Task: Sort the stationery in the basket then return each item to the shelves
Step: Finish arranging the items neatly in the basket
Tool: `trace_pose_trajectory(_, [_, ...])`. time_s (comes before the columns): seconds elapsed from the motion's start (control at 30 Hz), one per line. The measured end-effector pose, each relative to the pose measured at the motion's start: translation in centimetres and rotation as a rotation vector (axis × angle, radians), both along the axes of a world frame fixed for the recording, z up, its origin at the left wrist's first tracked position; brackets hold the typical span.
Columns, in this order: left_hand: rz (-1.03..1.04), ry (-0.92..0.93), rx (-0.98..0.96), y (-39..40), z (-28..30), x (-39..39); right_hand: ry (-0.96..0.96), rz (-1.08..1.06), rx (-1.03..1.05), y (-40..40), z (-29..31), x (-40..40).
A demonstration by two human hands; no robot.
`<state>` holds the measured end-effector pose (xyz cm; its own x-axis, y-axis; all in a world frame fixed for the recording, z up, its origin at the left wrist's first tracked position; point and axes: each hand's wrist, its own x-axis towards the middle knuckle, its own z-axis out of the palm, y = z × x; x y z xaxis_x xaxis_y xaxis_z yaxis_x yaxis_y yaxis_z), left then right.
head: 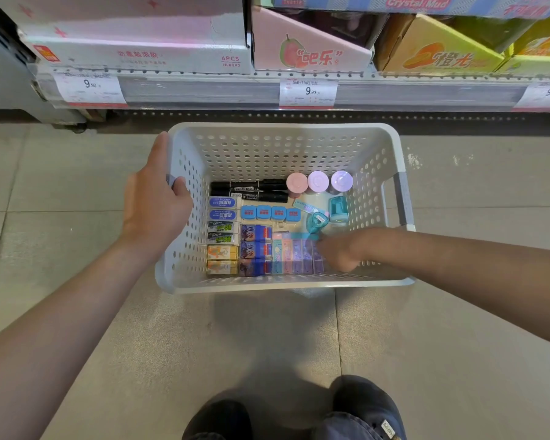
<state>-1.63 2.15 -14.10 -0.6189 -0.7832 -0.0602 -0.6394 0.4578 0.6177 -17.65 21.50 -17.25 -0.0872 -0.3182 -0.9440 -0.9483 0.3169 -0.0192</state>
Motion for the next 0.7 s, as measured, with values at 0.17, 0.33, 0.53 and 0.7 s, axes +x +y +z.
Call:
trace_pose_trajectory(0.17, [0.022, -0.002, 0.026, -0.2, -0.3, 0.1, 0.089, -0.152, -0.187, -0.6, 1.1, -1.1])
trace_pose_trajectory(0.33, [0.023, 0.005, 0.032, -0.2, -0.4, 0.0, 0.316, -0.315, -0.556, -1.5, 0.5, -1.6])
trace_pose_trajectory(0.53, [0.016, -0.006, 0.029, -0.1, -0.2, 0.1, 0.382, -0.255, -0.572, -2.6, -1.6, -1.3])
trace_pose_trajectory(0.7, [0.021, -0.011, 0.013, -0.2, -0.3, 0.1, 0.27, -0.326, -0.501, -2.7, -0.4, -2.5])
